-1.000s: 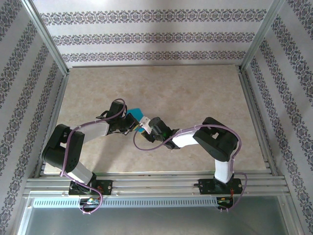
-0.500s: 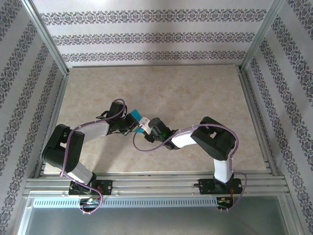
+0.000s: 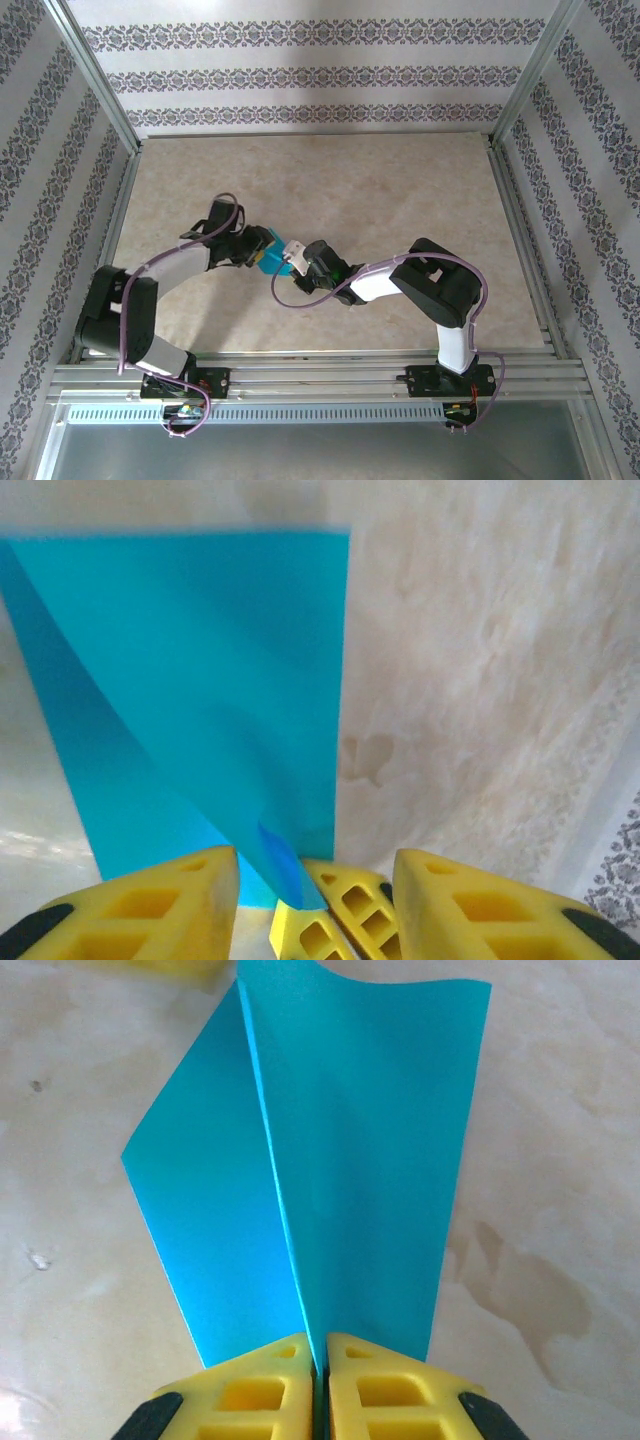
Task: Fold a paper plane with a square sheet of paper (pick it up from the middle)
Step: Fourth fold the wing at the center of the table.
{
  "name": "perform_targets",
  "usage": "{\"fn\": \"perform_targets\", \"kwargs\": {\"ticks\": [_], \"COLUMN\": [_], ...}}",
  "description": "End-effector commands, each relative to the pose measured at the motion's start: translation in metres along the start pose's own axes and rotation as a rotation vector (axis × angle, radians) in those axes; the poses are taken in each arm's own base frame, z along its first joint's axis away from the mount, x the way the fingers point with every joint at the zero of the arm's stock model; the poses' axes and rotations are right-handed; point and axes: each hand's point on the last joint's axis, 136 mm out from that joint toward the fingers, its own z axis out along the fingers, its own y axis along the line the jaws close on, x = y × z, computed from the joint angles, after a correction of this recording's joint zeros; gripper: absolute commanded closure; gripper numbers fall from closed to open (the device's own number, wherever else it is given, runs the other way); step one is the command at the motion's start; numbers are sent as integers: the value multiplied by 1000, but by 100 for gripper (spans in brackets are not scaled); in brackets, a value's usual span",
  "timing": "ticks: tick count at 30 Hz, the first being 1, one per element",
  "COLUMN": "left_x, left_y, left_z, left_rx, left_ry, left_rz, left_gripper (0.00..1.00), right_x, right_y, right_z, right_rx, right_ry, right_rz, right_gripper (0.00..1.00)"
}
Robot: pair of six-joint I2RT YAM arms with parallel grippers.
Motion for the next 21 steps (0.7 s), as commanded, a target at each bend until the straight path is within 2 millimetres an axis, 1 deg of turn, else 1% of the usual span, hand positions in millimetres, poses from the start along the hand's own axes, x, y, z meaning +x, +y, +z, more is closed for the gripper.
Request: {"fn": "perform_targets", "kwargs": {"ticks": [1,4,8,10,12,16,21], "left_x": [-14,-16,-6,0,8,26,35], "left_y": [8,9,8,11,13,15,14], "left_z": [-26,-37,-40,-40,-37,-21,3], "left_rx": [-39,-25,36,63,87,113,104], "left_ry": [-60,-92,-78,-75,-60,-9,37], "left_rz": [23,42,61,59,55,52,66], "left_gripper": [52,51,52,56,58,59,60], "right_x": [2,5,6,7,8,11,14], "right_y": [9,9,10,10,11,12,13], "right_z": [1,0,-1,-1,-1,0,2], "right_rx": [-100,-147,-206,-225,-246,-286,-312], "right_ry": [24,39,65,73,90,113,136], "right_rz": [106,198,298,331,366,439,501], "right_gripper": [89,88,87,86,85,84,83]}}
